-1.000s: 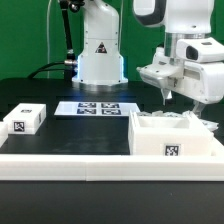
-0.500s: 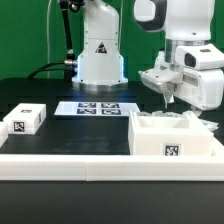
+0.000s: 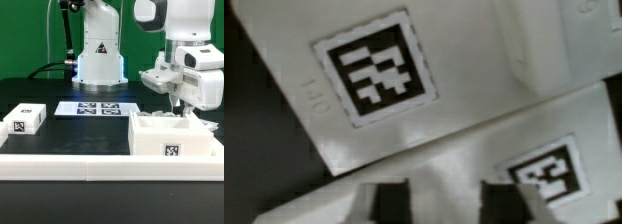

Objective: Assemble cabinet

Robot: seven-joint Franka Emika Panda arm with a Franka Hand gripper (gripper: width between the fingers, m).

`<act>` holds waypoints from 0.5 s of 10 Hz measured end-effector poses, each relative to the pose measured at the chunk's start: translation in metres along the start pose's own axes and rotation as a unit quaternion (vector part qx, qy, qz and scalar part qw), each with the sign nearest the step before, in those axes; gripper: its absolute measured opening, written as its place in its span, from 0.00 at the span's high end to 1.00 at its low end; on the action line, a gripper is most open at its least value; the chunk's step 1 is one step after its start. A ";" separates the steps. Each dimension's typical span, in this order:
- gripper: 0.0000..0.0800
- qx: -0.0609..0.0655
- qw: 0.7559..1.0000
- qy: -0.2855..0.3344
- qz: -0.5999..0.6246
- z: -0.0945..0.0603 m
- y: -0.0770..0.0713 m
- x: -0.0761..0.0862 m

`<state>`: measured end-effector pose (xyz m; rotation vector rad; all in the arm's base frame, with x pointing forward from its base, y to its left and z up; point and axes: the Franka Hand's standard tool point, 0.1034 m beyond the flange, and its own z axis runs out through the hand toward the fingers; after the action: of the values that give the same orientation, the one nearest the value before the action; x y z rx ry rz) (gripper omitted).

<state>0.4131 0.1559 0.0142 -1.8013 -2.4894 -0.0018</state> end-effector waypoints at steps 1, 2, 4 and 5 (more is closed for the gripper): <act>0.89 0.000 1.000 0.000 0.002 0.000 0.000 0.000; 0.92 0.000 1.000 0.000 0.004 0.000 0.000 0.000; 0.92 0.000 1.000 0.000 0.004 0.000 0.000 -0.001; 0.92 0.000 1.000 0.000 0.004 0.000 0.000 -0.001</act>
Offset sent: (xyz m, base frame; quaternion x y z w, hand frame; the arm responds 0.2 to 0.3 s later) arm 0.0000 0.0000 0.0000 0.0000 0.0000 0.0000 1.0000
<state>0.4135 0.1554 0.0142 -1.8128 -2.4817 -0.0024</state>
